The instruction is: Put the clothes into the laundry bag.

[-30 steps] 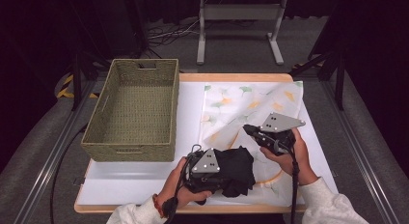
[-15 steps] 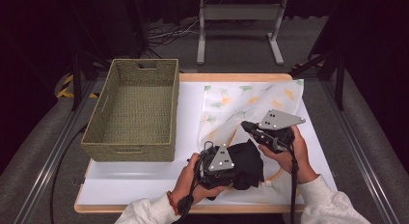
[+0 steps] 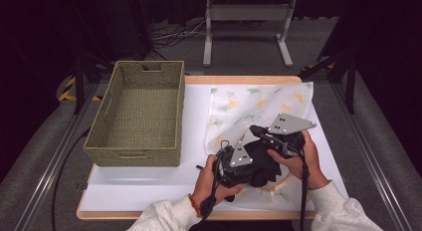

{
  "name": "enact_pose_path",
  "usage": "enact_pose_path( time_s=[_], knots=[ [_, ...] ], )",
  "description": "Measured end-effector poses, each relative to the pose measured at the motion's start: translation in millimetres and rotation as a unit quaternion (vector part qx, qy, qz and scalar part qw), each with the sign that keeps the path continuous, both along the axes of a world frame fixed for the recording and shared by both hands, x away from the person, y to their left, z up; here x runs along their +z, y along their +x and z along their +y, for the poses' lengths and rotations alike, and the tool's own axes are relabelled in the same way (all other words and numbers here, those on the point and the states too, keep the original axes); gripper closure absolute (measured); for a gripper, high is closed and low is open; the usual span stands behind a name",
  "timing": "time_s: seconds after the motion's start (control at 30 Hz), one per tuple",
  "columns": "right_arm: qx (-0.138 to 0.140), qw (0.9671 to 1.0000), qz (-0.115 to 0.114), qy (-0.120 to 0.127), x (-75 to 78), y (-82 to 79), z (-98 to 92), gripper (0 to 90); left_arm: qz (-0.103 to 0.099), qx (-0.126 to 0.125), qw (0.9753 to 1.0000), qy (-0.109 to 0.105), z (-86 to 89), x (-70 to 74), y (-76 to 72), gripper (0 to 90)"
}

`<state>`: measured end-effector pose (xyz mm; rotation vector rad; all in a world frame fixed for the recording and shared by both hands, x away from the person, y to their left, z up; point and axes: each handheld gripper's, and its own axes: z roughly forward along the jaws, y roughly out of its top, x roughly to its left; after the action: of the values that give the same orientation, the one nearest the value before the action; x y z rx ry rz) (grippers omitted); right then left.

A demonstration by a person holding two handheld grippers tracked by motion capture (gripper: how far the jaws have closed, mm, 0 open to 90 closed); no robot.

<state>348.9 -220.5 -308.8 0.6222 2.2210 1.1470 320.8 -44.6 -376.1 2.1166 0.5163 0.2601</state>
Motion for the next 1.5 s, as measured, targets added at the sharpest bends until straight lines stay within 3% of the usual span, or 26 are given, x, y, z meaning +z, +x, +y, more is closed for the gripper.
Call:
enact_pose_path(
  time_s=[0.23, 0.4, 0.6, 0.67, 0.77, 0.9, 1.07, 1.17, 1.27, 1.3, 1.33, 1.43, 1.5],
  knots=[
    [0.009, 1.0, -0.001, -0.002, -0.1, -4.6, 1.5, 89.3, 0.022, 0.034, 0.9992, 0.003, -7.1, -8.7, 14.5, 67.8],
    [0.008, 0.9999, 0.004, -0.009, -4.2, -3.2, 0.7, 89.3, 0.042, 0.037, 0.9984, -0.01, -8.0, -12.3, 19.6, 62.1],
    [0.002, 0.9998, 0.017, -0.007, -11.9, 0.1, -3.9, 89.3, 0.067, 0.013, 0.9966, -0.045, -5.4, -10.6, 19.1, 43.2],
    [0.002, 0.9998, 0.018, -0.008, -13.1, 0.4, -4.8, 89.3, 0.066, 0.002, 0.996, -0.061, -2.3, -7.2, 16.9, 35.9],
    [0.002, 0.9997, 0.021, -0.008, -15.0, 0.9, -6.0, 89.3, 0.054, -0.012, 0.9966, -0.062, 3.2, -0.5, 10.2, 29.6],
    [0.002, 0.9997, 0.022, -0.007, -16.4, 0.6, -6.8, 89.3, 0.045, -0.019, 0.9971, -0.059, 11.7, 4.0, 4.7, 26.7],
    [0.001, 0.9997, 0.023, -0.007, -17.4, 0.0, -7.8, 89.3, 0.029, -0.032, 0.9981, -0.044, 35.5, 8.7, -4.4, 22.9],
    [0.001, 0.9997, 0.024, -0.007, -17.3, -0.5, -9.9, 89.3, 0.028, -0.033, 0.998, -0.046, 58.1, 1.9, -11.3, 21.9],
    [0.001, 0.9997, 0.024, -0.008, -17.2, -0.2, -9.7, 89.3, 0.033, -0.038, 0.9978, -0.044, 60.4, -4.3, -10.8, 23.6],
    [0.001, 0.9997, 0.024, -0.006, -17.4, 0.7, -7.9, 89.3, 0.04, -0.037, 0.9984, -0.017, 54.9, -11.5, -8.4, 25.9],
    [0.001, 0.9997, 0.025, -0.005, -17.3, 0.7, -6.9, 89.3, 0.04, -0.036, 0.9985, -0.007, 52.8, -14.7, -8.4, 26.4],
    [0.005, 0.9997, 0.023, -0.008, -17.3, -0.1, -4.2, 89.3, 0.033, -0.03, 0.9989, 0.017, 53.7, -19.1, -10.8, 24.6],
    [0.007, 0.9996, 0.024, -0.01, -17.6, 0.5, -3.9, 89.3, 0.035, -0.029, 0.9988, 0.017, 56.8, -19.8, -11.1, 20.7]
  ],
)
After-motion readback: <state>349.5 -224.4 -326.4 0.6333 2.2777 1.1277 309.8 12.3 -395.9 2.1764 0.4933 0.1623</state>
